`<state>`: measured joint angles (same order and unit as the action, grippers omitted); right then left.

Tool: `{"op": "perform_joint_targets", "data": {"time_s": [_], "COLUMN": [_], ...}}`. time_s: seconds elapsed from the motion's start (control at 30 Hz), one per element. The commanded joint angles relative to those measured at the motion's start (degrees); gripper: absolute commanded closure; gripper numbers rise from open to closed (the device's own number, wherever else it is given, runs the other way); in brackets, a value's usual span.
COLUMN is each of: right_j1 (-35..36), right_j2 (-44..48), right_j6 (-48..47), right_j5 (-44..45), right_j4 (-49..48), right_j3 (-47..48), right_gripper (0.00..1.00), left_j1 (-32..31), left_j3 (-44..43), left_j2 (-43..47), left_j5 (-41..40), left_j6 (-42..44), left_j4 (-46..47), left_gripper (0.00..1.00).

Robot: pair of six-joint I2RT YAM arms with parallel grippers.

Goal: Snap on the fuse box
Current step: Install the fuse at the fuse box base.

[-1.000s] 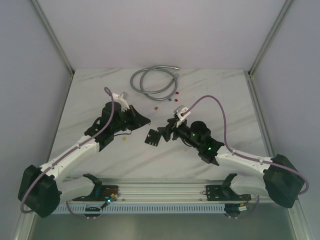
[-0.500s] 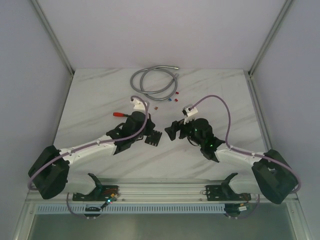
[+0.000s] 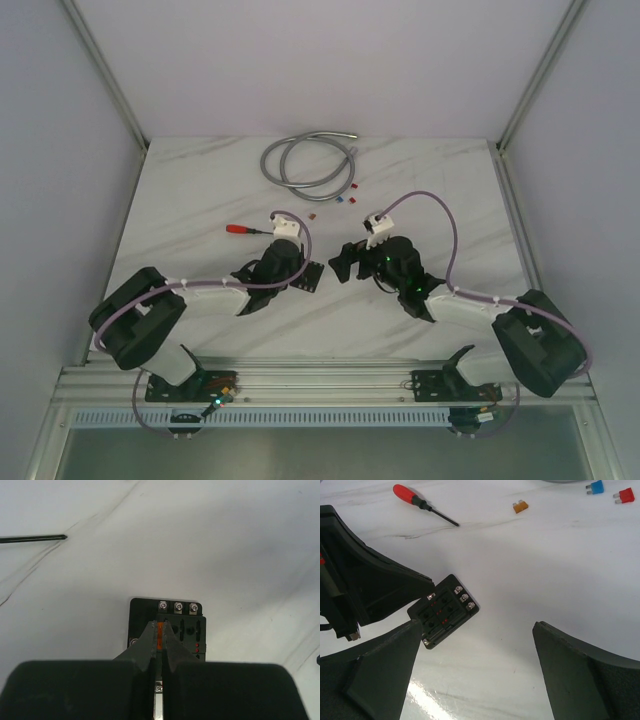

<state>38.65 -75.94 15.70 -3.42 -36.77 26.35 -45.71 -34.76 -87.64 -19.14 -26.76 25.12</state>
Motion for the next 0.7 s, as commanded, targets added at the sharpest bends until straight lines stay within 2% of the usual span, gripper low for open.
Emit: {"op": "perform_joint_targets", "data": {"time_s": [0.0, 0.67], "right_j1": [-0.2, -0.2], "right_j2": [-1.3, -2.3], "right_j6": [1.0, 1.6], "right_j5": [-0.9, -1.5], "right_j4": [-1.5, -0.3], "right_j3": [1.1, 2.3], "right_gripper": [0.0, 0.0], "left_j1": [0.1, 0.1], "left_j3": [0.8, -1.2], "left_j2": [-1.4, -4.3], "left_j5": [-0.6, 0.8], "left_j6": [1.2, 0.9], "left_j4": [6.6, 6.0], "left_gripper": [1.0, 1.0]}}
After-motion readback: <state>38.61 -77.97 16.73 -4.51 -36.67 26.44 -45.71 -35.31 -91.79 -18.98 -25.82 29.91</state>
